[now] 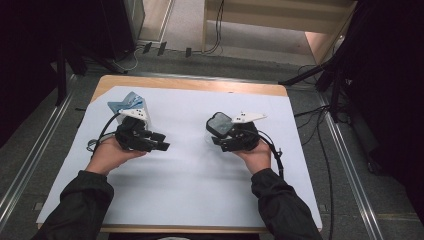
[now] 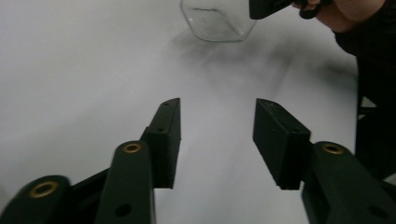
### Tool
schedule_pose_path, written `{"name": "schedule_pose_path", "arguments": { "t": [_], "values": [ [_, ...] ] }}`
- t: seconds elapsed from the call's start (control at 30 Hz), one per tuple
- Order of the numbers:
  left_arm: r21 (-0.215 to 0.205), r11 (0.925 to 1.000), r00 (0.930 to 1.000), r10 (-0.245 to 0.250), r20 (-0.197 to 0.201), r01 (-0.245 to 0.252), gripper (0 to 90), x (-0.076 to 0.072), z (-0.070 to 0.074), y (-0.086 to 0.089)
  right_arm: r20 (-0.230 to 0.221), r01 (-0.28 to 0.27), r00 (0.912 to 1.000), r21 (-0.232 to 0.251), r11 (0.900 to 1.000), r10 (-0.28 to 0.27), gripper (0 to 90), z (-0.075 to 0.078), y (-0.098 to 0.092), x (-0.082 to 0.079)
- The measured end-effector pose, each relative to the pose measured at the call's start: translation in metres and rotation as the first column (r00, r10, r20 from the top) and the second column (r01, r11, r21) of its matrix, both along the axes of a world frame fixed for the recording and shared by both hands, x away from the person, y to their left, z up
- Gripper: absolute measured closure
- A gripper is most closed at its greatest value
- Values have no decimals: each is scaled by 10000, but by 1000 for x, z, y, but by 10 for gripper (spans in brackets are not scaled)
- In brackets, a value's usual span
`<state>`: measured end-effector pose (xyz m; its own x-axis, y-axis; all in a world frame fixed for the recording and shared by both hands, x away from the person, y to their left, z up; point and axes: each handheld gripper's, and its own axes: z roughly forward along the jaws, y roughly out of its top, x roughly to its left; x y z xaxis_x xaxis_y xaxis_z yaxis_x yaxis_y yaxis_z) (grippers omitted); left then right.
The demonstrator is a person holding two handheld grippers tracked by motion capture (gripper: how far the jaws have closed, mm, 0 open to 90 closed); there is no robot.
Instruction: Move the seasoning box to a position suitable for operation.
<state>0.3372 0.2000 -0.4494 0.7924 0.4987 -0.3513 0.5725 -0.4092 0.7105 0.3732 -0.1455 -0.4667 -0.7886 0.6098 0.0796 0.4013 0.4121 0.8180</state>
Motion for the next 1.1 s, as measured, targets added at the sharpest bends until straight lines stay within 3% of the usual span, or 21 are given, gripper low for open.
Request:
{"name": "schedule_pose_path", "arguments": {
  "t": [0.07, 0.2, 0.27, 0.47, 0.57, 0.6, 0.67, 0.83, 0.9, 1.0, 1.03, 1.1],
  "values": [
    [203, 9998, 10000, 9, 92, -11, 568, 0, -2, -1, -23, -203, 9998, 21, 9998, 203, 166, -1, 7, -1],
    [-64, 9997, 9996, 236, 134, -235, 568, -1, -7, 2, 0, -515, 9987, -104, 9986, 515, 166, -3, 18, -2],
    [66, 9995, 9994, 314, 160, -316, 564, -1, -9, 3, -36, -592, 9982, -127, 9982, 591, 166, -5, 22, -1],
    [176, 9977, 9976, 643, 239, -648, 482, -4, -9, 3, -107, -1090, 9940, -440, 9931, 1087, 166, -12, 39, -2],
    [145, 9977, 9974, 653, 305, -658, 498, -6, -9, 5, -181, -1386, 9903, -541, 9889, 1379, 165, -15, 48, -4],
    [-9, 9973, 9972, 730, 154, -730, 534, -7, -9, 5, -145, -1682, 9857, -557, 9842, 1677, 165, -18, 53, -5],
    [-360, 9963, 9968, 773, -182, -779, 546, -7, -9, 7, -227, -1726, 9849, -622, 9830, 1715, 166, -19, 56, -6],
    [-445, 9950, 9960, 896, -20, -896, 583, -10, -10, 8, -277, -2075, 9782, -942, 9737, 2058, 165, -28, 64, -8],
    [-346, 9947, 9953, 966, 47, -964, 585, -10, -11, 7, -88, -2199, 9754, -998, 9704, 2202, 164, -29, 62, -9],
    [-301, 9957, 9961, 876, 87, -873, 585, -9, -12, 5, -169, -2296, 9733, -849, 9696, 2290, 159, -30, 60, -9],
    [-267, 9959, 9962, 864, 96, -862, 582, -9, -12, 5, -423, -2312, 9724, -388, 9721, 2296, 145, -29, 57, -6],
    [-196, 9960, 9960, 870, 198, -866, 580, -9, -11, 4, -554, -2339, 9710, -180, 9721, 2326, 129, -29, 55, -5]
  ]
}}
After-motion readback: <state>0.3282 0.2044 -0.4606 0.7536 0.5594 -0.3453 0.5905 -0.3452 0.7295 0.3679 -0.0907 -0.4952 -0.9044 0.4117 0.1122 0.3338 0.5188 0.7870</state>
